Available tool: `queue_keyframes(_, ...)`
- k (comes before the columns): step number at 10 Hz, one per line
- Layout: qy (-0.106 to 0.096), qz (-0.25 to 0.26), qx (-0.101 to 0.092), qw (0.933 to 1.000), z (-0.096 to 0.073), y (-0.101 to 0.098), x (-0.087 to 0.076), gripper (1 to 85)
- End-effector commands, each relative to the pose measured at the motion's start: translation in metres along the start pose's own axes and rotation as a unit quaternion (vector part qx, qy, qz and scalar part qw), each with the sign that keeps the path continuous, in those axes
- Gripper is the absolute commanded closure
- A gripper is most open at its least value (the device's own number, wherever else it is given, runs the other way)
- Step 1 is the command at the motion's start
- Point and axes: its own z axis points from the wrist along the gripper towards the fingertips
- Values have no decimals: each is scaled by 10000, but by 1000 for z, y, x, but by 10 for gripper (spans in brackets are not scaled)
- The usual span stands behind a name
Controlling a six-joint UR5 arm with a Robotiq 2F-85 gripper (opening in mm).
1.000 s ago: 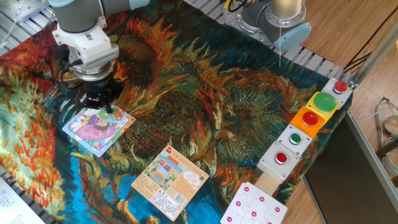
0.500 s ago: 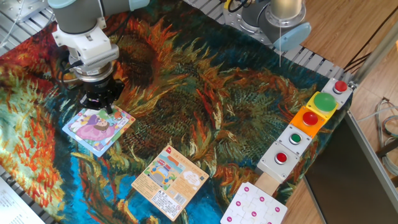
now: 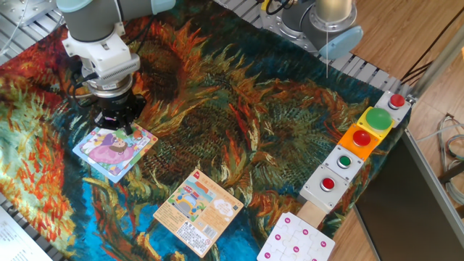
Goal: Assemble one piece of a puzzle
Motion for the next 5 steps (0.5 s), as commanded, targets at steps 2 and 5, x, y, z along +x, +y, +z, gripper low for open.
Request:
queue_keyframes(2, -87, 55, 9, 9999, -2, -1, -4, 843)
queue_keyframes(5, -108, 73, -3, 9999, -2, -1, -6, 843)
